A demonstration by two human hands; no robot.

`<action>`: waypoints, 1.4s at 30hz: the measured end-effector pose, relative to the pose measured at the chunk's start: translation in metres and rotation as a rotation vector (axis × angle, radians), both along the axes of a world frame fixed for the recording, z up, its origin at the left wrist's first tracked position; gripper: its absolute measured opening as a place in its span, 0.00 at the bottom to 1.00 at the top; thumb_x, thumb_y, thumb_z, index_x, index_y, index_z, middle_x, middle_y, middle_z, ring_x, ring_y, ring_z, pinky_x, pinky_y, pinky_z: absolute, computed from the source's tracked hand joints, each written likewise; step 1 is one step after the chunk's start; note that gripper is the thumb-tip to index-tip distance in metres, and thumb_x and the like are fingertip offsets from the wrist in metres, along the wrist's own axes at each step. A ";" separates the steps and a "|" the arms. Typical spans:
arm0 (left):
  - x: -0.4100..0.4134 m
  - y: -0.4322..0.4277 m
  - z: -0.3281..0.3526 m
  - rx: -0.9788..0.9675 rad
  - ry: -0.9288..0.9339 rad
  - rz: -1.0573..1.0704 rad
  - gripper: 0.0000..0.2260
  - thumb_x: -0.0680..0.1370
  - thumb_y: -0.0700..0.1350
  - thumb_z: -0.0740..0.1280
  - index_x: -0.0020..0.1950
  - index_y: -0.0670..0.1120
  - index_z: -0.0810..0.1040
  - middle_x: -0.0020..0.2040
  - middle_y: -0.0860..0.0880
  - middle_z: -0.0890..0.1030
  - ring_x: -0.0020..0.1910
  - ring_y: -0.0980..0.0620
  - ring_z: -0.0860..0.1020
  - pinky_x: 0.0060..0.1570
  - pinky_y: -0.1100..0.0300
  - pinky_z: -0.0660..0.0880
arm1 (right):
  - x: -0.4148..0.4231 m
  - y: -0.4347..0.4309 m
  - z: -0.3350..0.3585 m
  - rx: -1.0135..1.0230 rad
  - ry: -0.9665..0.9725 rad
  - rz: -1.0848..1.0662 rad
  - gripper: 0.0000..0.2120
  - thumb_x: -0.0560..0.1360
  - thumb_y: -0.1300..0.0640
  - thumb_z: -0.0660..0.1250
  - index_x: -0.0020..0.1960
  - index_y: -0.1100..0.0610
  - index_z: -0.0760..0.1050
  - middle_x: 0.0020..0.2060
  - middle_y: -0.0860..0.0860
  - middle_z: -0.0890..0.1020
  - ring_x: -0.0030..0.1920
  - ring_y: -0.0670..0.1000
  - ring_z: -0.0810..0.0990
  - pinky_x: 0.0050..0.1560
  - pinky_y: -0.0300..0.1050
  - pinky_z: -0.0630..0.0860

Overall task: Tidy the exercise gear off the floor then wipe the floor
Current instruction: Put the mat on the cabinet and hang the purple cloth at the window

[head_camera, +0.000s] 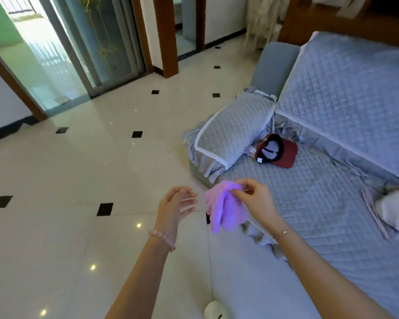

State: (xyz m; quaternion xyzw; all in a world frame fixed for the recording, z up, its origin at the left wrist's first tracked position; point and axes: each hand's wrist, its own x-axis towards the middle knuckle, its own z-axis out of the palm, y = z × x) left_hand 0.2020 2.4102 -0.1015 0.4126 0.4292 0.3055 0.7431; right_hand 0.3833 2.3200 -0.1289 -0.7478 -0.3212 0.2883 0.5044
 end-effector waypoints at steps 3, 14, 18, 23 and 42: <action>-0.002 -0.001 0.015 0.043 -0.011 -0.130 0.08 0.78 0.38 0.60 0.42 0.44 0.76 0.36 0.48 0.81 0.37 0.50 0.79 0.44 0.57 0.75 | -0.010 -0.026 0.016 0.011 -0.080 -0.118 0.09 0.72 0.62 0.70 0.41 0.48 0.78 0.35 0.46 0.81 0.34 0.39 0.75 0.38 0.32 0.73; 0.037 -0.070 0.039 0.115 -0.043 -0.619 0.08 0.79 0.38 0.59 0.43 0.44 0.75 0.38 0.47 0.80 0.33 0.55 0.80 0.37 0.62 0.76 | -0.061 -0.172 0.055 0.008 -0.121 -0.630 0.05 0.70 0.60 0.72 0.42 0.51 0.80 0.37 0.51 0.82 0.38 0.47 0.78 0.46 0.45 0.76; 0.064 -0.131 0.046 0.104 -0.077 -0.793 0.10 0.80 0.38 0.58 0.41 0.44 0.75 0.36 0.48 0.79 0.31 0.56 0.79 0.37 0.60 0.76 | -0.072 -0.241 0.068 0.005 -0.176 -0.816 0.09 0.70 0.59 0.73 0.38 0.45 0.77 0.33 0.46 0.81 0.35 0.47 0.78 0.46 0.49 0.77; 0.089 -0.224 0.053 0.086 -0.096 -1.017 0.10 0.80 0.38 0.57 0.41 0.45 0.75 0.29 0.53 0.81 0.28 0.58 0.79 0.31 0.66 0.75 | -0.088 -0.334 0.075 0.026 -0.181 -1.058 0.07 0.70 0.59 0.73 0.39 0.48 0.79 0.35 0.49 0.81 0.36 0.48 0.78 0.47 0.53 0.78; 0.128 -0.635 0.058 0.126 -0.108 -1.683 0.11 0.80 0.37 0.57 0.41 0.44 0.74 0.35 0.48 0.79 0.33 0.53 0.78 0.35 0.63 0.75 | -0.155 -0.698 0.079 0.084 -0.206 -1.682 0.05 0.70 0.57 0.72 0.38 0.47 0.79 0.34 0.44 0.80 0.36 0.45 0.77 0.42 0.46 0.77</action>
